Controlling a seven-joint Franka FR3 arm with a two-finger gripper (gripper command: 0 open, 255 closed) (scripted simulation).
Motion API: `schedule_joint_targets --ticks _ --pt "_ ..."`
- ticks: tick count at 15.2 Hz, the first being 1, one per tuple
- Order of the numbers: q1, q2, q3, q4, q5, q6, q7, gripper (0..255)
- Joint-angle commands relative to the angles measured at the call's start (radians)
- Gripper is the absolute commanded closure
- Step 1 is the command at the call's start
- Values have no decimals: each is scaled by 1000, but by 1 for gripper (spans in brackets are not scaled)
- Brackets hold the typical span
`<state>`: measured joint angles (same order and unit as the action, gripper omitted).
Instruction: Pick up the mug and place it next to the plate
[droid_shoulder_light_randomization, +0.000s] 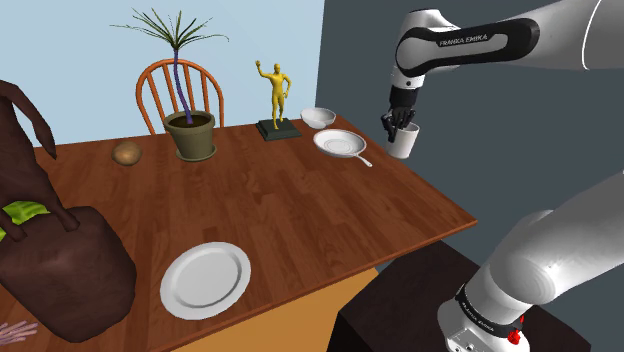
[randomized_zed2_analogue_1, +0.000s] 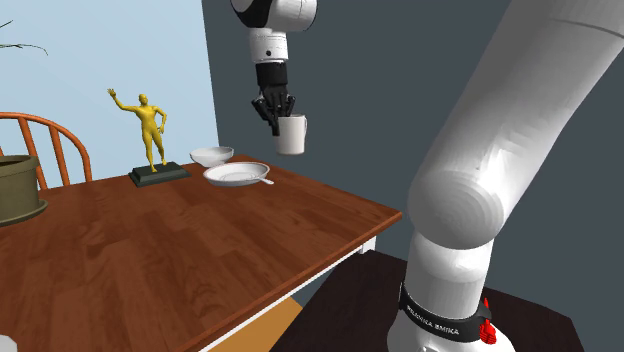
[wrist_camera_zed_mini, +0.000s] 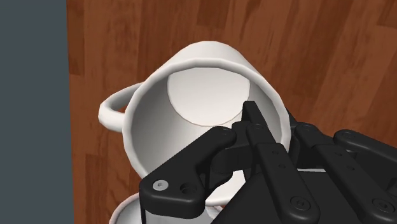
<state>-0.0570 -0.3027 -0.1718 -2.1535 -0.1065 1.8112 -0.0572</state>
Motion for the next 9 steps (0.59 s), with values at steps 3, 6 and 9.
schedule_joint_targets --ticks 3,6,9 --pt "41 30 60 27 26 -5 91 255" --pt "71 63 104 61 44 -9 158 255" --pt "101 105 145 104 59 -14 223 255"
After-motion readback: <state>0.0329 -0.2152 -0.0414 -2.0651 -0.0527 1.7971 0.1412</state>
